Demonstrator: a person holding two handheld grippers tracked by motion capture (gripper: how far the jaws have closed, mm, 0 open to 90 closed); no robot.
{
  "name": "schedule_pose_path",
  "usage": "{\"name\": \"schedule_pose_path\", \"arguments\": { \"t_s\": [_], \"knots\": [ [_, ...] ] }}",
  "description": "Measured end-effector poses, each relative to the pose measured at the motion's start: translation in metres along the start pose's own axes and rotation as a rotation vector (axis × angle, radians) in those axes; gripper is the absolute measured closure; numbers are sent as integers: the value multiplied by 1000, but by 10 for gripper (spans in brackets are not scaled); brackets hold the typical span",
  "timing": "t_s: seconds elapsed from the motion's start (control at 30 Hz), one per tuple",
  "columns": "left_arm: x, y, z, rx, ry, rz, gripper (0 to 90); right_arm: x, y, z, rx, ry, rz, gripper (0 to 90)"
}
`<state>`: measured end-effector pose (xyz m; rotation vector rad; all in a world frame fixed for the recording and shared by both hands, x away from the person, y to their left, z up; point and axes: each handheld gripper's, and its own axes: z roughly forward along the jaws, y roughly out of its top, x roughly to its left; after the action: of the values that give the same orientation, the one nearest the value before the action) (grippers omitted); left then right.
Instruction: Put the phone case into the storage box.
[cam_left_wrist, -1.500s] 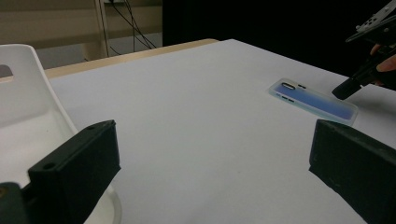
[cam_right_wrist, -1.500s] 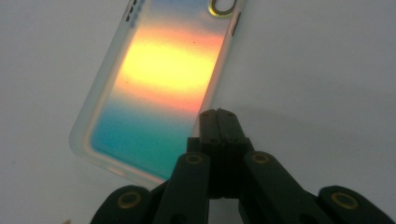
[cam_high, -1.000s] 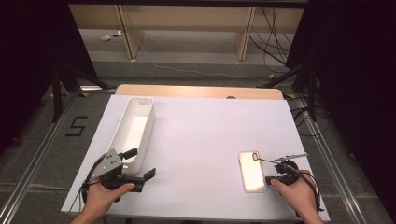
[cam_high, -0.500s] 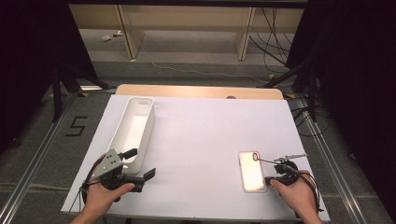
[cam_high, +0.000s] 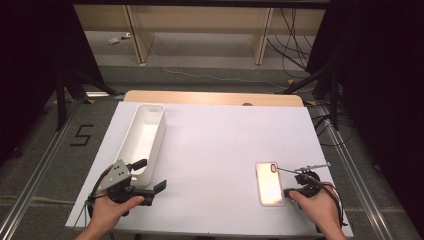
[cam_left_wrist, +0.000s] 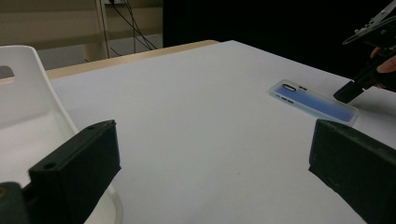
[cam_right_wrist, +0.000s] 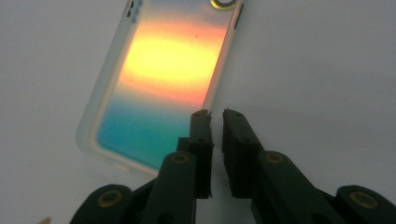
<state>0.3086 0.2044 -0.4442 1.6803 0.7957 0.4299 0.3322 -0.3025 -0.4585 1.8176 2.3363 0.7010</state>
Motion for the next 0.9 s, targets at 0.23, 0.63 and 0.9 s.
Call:
{"name": "schedule_pose_path", "arguments": {
  "t_s": [0.23,0.63,0.9],
  "knots": [
    [0,0,-1,-1,-2,2,14,2,18,-9,-66,-4,20,676],
    [1,0,-1,-2,-5,-1,14,5,41,-10,-51,-23,-3,523],
    [1,0,-1,-5,-5,2,17,12,49,-5,64,-23,22,434]
  ]
}}
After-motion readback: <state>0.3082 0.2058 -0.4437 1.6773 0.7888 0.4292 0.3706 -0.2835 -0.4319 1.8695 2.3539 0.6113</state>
